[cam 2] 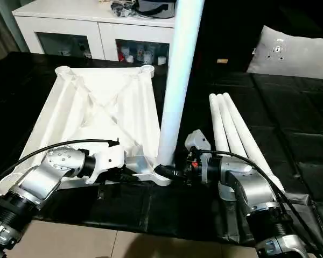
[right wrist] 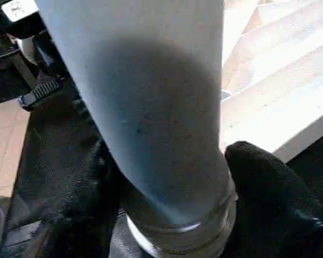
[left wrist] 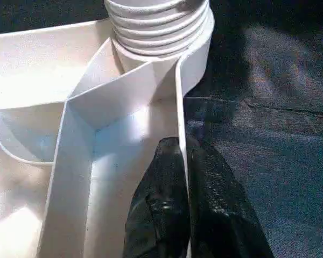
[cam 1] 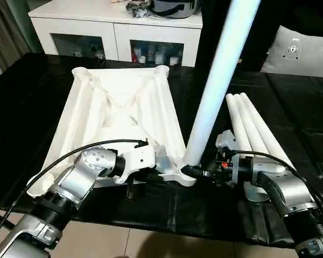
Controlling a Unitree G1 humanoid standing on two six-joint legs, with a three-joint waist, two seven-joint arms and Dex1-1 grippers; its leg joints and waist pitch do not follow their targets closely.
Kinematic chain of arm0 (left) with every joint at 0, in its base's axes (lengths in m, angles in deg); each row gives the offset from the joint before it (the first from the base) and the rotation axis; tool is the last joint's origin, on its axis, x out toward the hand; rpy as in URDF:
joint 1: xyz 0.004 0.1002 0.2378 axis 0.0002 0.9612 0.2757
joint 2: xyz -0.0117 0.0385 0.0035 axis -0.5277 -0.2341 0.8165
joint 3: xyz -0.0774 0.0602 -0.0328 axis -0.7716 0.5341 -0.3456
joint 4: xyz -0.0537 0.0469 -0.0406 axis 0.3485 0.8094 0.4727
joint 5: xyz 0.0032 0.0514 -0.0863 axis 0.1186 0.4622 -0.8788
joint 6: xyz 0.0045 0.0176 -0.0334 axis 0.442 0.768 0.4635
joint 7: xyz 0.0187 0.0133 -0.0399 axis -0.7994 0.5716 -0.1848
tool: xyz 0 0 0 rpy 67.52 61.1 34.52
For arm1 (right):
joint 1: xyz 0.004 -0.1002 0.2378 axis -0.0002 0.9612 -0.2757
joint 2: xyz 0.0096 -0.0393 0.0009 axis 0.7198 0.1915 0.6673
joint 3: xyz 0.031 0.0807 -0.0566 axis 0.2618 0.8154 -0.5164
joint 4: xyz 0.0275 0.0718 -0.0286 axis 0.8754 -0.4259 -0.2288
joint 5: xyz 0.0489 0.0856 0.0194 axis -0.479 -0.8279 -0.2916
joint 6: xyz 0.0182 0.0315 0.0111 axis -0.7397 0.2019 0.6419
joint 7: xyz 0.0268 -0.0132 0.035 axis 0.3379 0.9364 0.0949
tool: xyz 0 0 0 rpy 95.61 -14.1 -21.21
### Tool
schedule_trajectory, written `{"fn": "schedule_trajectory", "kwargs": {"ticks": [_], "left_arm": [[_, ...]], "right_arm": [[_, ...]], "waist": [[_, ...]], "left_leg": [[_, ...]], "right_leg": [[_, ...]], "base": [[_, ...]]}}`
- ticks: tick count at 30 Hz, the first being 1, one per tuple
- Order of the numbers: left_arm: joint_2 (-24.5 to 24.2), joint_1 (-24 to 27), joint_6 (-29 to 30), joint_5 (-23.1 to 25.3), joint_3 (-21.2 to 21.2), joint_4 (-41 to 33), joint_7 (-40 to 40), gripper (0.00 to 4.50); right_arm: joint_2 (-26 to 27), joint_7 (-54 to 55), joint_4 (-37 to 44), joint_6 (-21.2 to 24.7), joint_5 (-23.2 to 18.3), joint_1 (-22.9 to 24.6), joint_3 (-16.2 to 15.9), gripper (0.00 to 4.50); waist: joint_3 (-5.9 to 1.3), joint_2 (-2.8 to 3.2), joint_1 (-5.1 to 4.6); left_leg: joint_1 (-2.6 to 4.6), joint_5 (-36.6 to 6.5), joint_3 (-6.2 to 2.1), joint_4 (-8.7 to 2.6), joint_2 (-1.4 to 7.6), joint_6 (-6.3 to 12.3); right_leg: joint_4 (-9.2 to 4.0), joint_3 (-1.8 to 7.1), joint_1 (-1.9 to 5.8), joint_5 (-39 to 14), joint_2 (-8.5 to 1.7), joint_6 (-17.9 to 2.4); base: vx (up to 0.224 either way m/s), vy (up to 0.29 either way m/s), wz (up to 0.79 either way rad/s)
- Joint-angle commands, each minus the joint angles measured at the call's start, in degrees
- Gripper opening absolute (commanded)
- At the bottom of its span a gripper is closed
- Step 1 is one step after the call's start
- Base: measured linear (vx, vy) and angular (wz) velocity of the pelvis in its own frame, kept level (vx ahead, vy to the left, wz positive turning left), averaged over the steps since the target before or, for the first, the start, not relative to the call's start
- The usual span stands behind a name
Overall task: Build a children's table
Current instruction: Rotate leg to tighten
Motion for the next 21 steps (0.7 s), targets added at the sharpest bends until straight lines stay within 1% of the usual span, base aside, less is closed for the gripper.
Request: {"fn": "schedule_trajectory", "kwargs": {"ticks": [1,2,8,9,11,12,13,14,15,16,17,18,19,20,21], "left_arm": [[-0.37,1.82,0.61,2.64,4.11,2.03,2.42,0.0],[-0.38,1.85,0.63,2.57,4.11,2.08,2.54,0.0],[0.18,2.06,1.73,1.06,3.2,1.69,2.78,0.0],[0.44,2.2,2.31,0.56,2.88,1.36,2.69,0.0],[1.02,2.57,4.11,-0.42,2.24,0.4,2.26,0.0],[1.94,2.95,6.48,-1.0,1.72,-0.6,1.05,0.0],[1.94,2.95,6.48,-1.0,1.72,-0.6,1.05,0.0],[2.49,3.04,7.68,-1.09,1.41,-0.84,0.1,0.0],[4.76,3.11,10.24,-1.09,0.23,-0.75,-3.82,0.0],[4.81,3.11,10.29,-1.09,0.2,-0.75,-3.91,0.0],[7.55,2.84,12.85,-1.42,-1.44,-0.36,-8.19,0.0],[9.43,2.55,14.73,-1.75,-2.62,-0.04,-10.98,0.0],[9.43,2.55,14.73,-1.75,-2.62,-0.04,-10.98,0.0],[12.46,1.82,17.65,-2.26,-4.08,0.06,-14.87,0.0],[15.07,1.08,20.35,-2.24,-5.12,-0.2,-18.19,0.0]], "right_arm": [[-0.11,0.13,0.16,0.75,-0.19,0.08,-0.03,2.86],[0.06,0.1,0.03,0.8,-0.24,0.3,-0.17,2.74],[0.74,-0.01,0.21,2.02,-0.75,1.59,-0.27,2.61],[1.06,0.28,0.51,2.43,-1.01,2.0,-0.15,2.6],[1.93,1.94,1.09,4.25,-1.35,2.74,0.12,2.59],[3.07,5.17,0.28,4.85,-0.3,3.14,0.26,2.59],[3.07,5.17,0.28,4.85,-0.3,3.14,0.26,2.59],[3.64,6.71,-0.35,5.04,0.12,3.13,0.45,2.59],[6.1,12.58,-2.72,4.82,1.3,2.6,1.82,2.58],[6.16,12.72,-2.78,4.81,1.32,2.58,1.86,2.58],[8.89,19.47,-5.8,4.43,2.06,1.44,3.92,2.58],[10.61,24.07,-7.94,4.16,2.44,0.55,5.37,2.57],[10.61,24.07,-7.94,4.16,2.44,0.55,5.37,2.57],[12.87,31.5,-11.57,4.05,2.85,-0.95,7.72,2.57],[14.53,37.69,-14.45,3.8,3.54,-2.08,9.48,2.57]], "waist": [[-2.83,-0.39,-0.07],[-2.83,-0.36,-0.05],[-2.88,-0.34,-0.04],[-2.88,-0.3,-0.03],[-2.85,-0.4,-0.02],[-2.8,-0.44,-0.15],[-2.73,-0.41,-0.1],[-2.6,-0.19,-0.18],[-2.54,-0.25,-0.44],[-2.02,-0.26,-0.75],[-1.79,-0.24,-0.93],[-1.59,-0.21,-1.34],[-1.59,-0.33,-1.9],[-1.72,-0.44,-2.2],[-1.72,-0.4,-2.53]], "left_leg": [[-0.04,-4.29,-0.86,-3.69,4.0,3.79],[-0.07,-4.11,-0.86,-3.68,4.01,3.9],[0.01,-4.1,-0.87,-3.68,4.03,3.8],[0.0,-4.2,-0.87,-3.7,4.04,3.78],[0.0,-4.69,-0.9,-3.8,4.05,3.56],[0.09,-5.09,-0.89,-3.89,4.13,3.13],[0.08,-5.44,-0.92,-3.93,4.09,2.96],[0.17,-7.04,-0.99,-4.12,4.05,2.43],[0.23,-7.89,-0.93,-4.22,4.1,1.95],[0.24,-10.88,-0.97,-4.52,3.98,0.91],[0.52,-13.83,-1.12,-4.8,3.87,-0.2],[0.59,-15.26,-1.24,-4.94,3.88,-0.87],[0.75,-17.72,-1.59,-4.97,3.76,-1.81],[0.57,-17.73,-1.8,-5.15,3.75,-1.86],[0.58,-17.85,-1.78,-5.11,3.72,-2.0]], "right_leg": [[-3.35,2.89,2.92,-2.01,-5.4,-14.37],[-3.35,2.87,2.92,-1.77,-5.44,-14.43],[-3.31,2.85,2.89,-1.4,-5.38,-14.59],[-3.31,2.85,2.89,-1.32,-5.4,-14.61],[-3.37,2.83,2.91,-1.7,-5.38,-14.63],[-3.41,2.87,2.83,-2.22,-5.43,-14.71],[-3.53,2.84,2.8,-2.86,-5.44,-14.62],[-3.82,2.87,2.74,-5.39,-5.47,-14.19],[-3.87,2.91,2.67,-6.44,-5.46,-14.11],[-4.56,2.94,2.53,-11.69,-5.51,-13.34],[-5.19,2.97,2.47,-18.6,-5.7,-11.77],[-5.39,2.94,2.37,-21.84,-5.79,-11.08],[-5.82,2.77,2.19,-27.08,-5.81,-9.4],[-6.05,2.85,2.34,-29.01,-5.89,-7.81],[-5.92,2.85,2.12,-28.97,-5.82,-7.85]], "base": [[0.0,0.0,0.0],[0.0,0.0,0.0],[0.0,0.0,0.0],[0.0,0.0,0.0],[0.0,0.0,0.0],[0.0,0.0,0.0],[0.0,0.0,0.0],[0.0,0.0,0.0],[0.0,0.0,0.0],[0.0,0.0,0.0],[0.0,0.0,0.0],[0.0,0.0,0.0],[0.0,0.0,0.0],[0.0,0.0,0.0],[0.0,0.0,0.0]]}}
